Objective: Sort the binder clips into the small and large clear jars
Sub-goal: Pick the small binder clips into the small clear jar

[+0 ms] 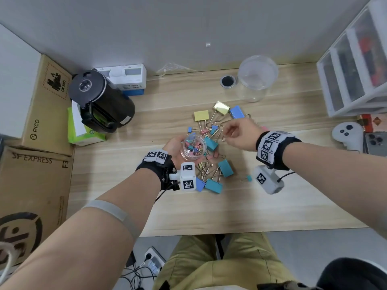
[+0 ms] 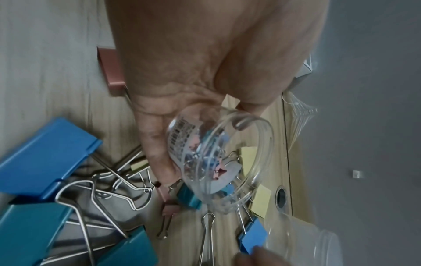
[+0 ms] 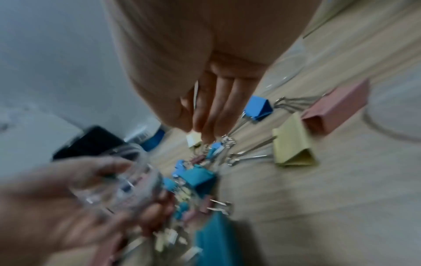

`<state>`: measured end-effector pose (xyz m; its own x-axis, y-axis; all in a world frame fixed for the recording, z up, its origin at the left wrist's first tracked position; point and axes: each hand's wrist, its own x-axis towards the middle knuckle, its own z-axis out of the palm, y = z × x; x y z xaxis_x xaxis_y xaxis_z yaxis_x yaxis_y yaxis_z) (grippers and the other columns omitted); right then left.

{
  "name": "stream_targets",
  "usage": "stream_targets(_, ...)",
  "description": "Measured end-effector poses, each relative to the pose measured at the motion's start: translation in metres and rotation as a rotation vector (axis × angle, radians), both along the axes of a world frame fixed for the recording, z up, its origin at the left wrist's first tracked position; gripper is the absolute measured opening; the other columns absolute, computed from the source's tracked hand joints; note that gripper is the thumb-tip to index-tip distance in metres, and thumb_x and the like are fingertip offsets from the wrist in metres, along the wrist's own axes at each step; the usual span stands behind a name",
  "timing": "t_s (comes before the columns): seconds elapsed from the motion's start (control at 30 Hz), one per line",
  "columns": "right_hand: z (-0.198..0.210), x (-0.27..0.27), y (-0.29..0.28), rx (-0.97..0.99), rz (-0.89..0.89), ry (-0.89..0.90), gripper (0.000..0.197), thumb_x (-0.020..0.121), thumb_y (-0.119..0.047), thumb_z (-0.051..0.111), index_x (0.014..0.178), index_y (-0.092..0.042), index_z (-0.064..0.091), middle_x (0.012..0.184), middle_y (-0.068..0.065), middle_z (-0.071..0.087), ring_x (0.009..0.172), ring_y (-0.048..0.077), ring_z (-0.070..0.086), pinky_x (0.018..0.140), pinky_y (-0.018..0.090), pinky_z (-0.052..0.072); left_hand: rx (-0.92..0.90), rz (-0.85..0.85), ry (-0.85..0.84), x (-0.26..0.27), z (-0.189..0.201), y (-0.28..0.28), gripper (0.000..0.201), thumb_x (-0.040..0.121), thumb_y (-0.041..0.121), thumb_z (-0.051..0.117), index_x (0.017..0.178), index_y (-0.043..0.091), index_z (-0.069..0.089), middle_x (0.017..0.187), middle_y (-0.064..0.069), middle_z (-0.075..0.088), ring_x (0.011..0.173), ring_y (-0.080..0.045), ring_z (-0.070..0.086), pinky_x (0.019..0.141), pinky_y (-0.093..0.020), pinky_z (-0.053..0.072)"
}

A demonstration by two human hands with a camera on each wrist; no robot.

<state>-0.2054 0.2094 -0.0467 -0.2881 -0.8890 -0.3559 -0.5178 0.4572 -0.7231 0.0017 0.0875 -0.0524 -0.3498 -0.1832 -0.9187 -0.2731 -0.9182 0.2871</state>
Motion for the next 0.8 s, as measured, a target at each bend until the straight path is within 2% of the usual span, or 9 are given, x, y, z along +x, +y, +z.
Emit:
stream_targets(0.1, -0.007, -0.002, 0.02, 0.247, 0.292, 0.115, 0.011, 0.077, -0.014, 0.069, 0.083, -0.024, 0.068, 0.079, -0.014, 0.065, 0.077, 0.009, 0.064, 0.076, 0.027, 0.055, 0.013, 0.032, -0.008, 0.005, -0.001, 0.0, 0.041, 0.105, 0.032, 0.04, 0.109, 0.001, 0.067, 0.093, -0.024, 0.076, 0.099, -0.036, 0.063, 0.097, -0.047, 0.047)
stream_targets(0.17, -0.012, 0.0, 0.032, 0.357, 0.391, 0.198, 0.014, 0.072, -0.019, 0.073, 0.085, -0.023, 0.068, 0.081, -0.013, 0.066, 0.082, 0.012, 0.066, 0.076, 0.027, 0.056, 0.018, 0.045, 0.001, 0.007, -0.001, 0.0, 0.042, 0.105, 0.032, 0.04, 0.107, 0.001, 0.068, 0.093, -0.025, 0.075, 0.099, -0.036, 0.062, 0.097, -0.047, 0.047)
stream_targets(0.27, -0.023, 0.008, 0.045, 0.453, 0.504, 0.266, 0.033, 0.062, -0.032, 0.085, 0.086, -0.024, 0.064, 0.087, -0.012, 0.063, 0.082, 0.013, 0.062, 0.072, 0.028, 0.055, 0.017, 0.047, 0.0, 0.009, -0.003, 0.0, 0.043, 0.105, 0.033, 0.041, 0.108, 0.0, 0.068, 0.096, -0.026, 0.075, 0.1, -0.036, 0.063, 0.1, -0.047, 0.047)
stream_targets(0.33, -0.029, 0.013, 0.05, 0.442, 0.569, 0.313, 0.04, 0.06, -0.034, 0.085, 0.09, -0.022, 0.061, 0.095, -0.008, 0.059, 0.085, 0.016, 0.059, 0.075, 0.033, 0.054, 0.017, 0.048, -0.004, 0.01, -0.005, 0.0, 0.042, 0.104, 0.033, 0.042, 0.11, -0.001, 0.067, 0.099, -0.026, 0.074, 0.1, -0.037, 0.064, 0.099, -0.047, 0.048)
stream_targets(0.47, -0.035, 0.013, 0.053, 0.42, 0.665, 0.356, 0.042, 0.067, -0.027, 0.082, 0.099, -0.019, 0.057, 0.102, -0.004, 0.055, 0.089, 0.02, 0.057, 0.073, 0.031, 0.048, 0.02, 0.051, -0.002, 0.01, -0.004, 0.002, 0.043, 0.105, 0.034, 0.041, 0.11, -0.001, 0.066, 0.104, -0.025, 0.071, 0.099, -0.036, 0.063, 0.098, -0.048, 0.048)
stream_targets(0.57, -0.038, 0.011, 0.052, 0.367, 0.66, 0.37, 0.025, 0.074, -0.02, 0.072, 0.094, -0.02, 0.057, 0.098, -0.004, 0.057, 0.087, 0.02, 0.056, 0.073, 0.03, 0.048, 0.022, 0.052, 0.004, 0.009, -0.002, 0.001, 0.042, 0.105, 0.032, 0.041, 0.108, -0.001, 0.066, 0.103, -0.024, 0.071, 0.099, -0.036, 0.063, 0.1, -0.048, 0.047)
stream_targets(0.63, -0.039, 0.011, 0.051, 0.376, 0.64, 0.369, 0.017, 0.077, -0.014, 0.065, 0.092, -0.021, 0.059, 0.093, -0.004, 0.061, 0.085, 0.02, 0.057, 0.074, 0.03, 0.05, 0.029, 0.06, 0.01, 0.011, 0.0, 0.0, 0.04, 0.104, 0.03, 0.041, 0.111, -0.001, 0.065, 0.107, -0.024, 0.069, 0.101, -0.035, 0.062, 0.1, -0.048, 0.047)
stream_targets(0.8, -0.039, 0.014, 0.044, 0.403, 0.641, 0.452, 0.022, 0.076, -0.008, 0.055, 0.09, -0.025, 0.056, 0.085, -0.006, 0.063, 0.081, 0.021, 0.06, 0.071, 0.033, 0.053, 0.024, 0.068, 0.02, 0.018, 0.003, -0.004, 0.042, 0.103, 0.029, 0.039, 0.122, -0.001, 0.062, 0.123, -0.026, 0.065, 0.112, -0.038, 0.061, 0.083, -0.046, 0.058)
